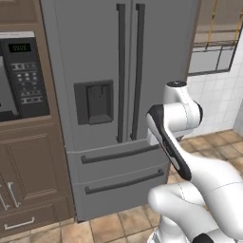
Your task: Place one of the steaks on the plate and the other in the bowl. Then place the bowl in the fridge.
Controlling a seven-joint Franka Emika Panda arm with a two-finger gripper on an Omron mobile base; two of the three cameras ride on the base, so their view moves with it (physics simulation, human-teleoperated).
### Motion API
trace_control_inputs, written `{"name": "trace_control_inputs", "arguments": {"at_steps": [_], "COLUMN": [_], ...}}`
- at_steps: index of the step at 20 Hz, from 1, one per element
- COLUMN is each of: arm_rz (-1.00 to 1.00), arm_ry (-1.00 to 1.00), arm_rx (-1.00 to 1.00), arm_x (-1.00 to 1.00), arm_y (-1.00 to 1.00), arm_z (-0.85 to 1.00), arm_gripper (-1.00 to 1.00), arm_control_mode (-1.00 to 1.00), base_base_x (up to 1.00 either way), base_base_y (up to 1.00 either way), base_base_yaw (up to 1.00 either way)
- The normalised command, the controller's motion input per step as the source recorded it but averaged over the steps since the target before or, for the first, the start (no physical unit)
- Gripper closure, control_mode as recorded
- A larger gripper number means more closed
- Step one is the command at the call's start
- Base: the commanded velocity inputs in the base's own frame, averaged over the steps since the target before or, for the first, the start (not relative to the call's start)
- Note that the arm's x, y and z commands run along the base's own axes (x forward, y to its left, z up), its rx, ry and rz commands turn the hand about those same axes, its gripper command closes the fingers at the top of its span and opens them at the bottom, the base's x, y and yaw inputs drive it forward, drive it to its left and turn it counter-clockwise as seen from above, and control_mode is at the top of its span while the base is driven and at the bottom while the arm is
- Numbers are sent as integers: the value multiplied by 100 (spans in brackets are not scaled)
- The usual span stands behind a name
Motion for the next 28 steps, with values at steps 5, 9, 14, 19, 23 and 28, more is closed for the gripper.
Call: {"name": "trace_control_inputs", "arguments": {"at_steps": [5,9,14,19,23,28], "arm_rz": [0,0,0,0,6,13], "arm_ry": [0,0,0,0,-18,-35], "arm_rx": [0,0,0,0,0,19], "arm_x": [0,0,0,0,57,96], "arm_y": [0,0,0,0,14,3], "arm_z": [0,0,0,0,-1,2], "arm_gripper": [-100,-100,-100,-100,-100,-100], "arm_control_mode": [100,100,100,100,-100,-100], "base_base_x": [35,42,34,16,0,0], "base_base_y": [0,3,22,13,0,0], "base_base_yaw": [0,0,0,0,0,0]}}
